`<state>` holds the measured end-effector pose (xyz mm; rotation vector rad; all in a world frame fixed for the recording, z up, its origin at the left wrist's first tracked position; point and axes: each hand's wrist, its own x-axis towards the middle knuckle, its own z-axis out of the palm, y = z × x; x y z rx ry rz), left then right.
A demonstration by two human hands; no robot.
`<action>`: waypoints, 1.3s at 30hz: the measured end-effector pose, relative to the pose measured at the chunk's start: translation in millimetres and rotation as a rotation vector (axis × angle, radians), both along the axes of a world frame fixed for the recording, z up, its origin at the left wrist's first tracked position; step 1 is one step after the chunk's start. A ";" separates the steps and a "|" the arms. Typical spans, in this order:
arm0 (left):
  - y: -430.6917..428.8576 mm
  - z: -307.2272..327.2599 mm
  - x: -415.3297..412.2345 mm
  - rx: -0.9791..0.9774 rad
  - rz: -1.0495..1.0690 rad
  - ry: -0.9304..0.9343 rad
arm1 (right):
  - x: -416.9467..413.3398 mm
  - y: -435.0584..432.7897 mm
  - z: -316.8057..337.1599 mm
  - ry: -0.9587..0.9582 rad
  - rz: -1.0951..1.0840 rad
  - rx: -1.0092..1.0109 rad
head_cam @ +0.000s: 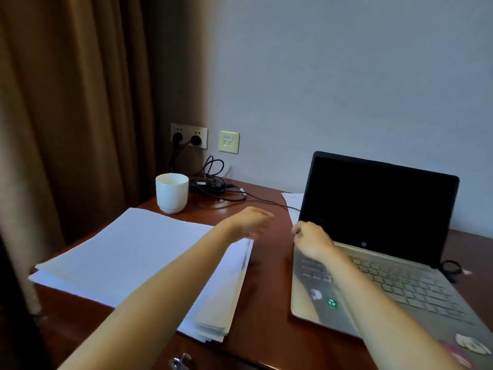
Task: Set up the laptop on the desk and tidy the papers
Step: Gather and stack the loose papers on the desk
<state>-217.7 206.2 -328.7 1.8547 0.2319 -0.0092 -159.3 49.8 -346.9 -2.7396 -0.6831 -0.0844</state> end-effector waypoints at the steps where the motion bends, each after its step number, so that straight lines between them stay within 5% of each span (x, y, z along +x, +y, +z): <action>1: -2.5 -2.7 13.5 -0.130 0.042 0.012 | 4.9 0.0 -1.0 -0.036 0.016 -0.025; 10: -18.0 -21.5 112.0 -0.634 0.054 0.279 | 41.3 10.3 -4.0 -0.469 0.239 -0.665; 16: -16.1 -15.6 152.8 -0.734 -0.005 0.404 | 61.6 7.4 -11.5 -0.566 0.263 -0.658; 27: -36.1 -18.0 193.3 -0.135 -0.085 0.411 | 74.3 -3.8 -17.2 -0.619 0.301 -0.619; 32: -46.2 -5.4 190.8 -0.029 -0.178 0.359 | 71.7 -6.9 -10.5 -0.644 0.345 -0.719; 36: -47.2 -5.9 187.4 -0.127 -0.218 0.377 | 68.1 -6.3 -6.7 -0.612 0.312 -0.710; 38: -53.7 -17.7 187.9 -0.087 -0.047 0.289 | 69.9 -8.1 -8.6 -0.614 0.337 -0.700; 39: -65.2 -30.7 187.6 0.100 0.147 0.169 | 71.2 -9.7 -10.1 -0.624 0.372 -0.706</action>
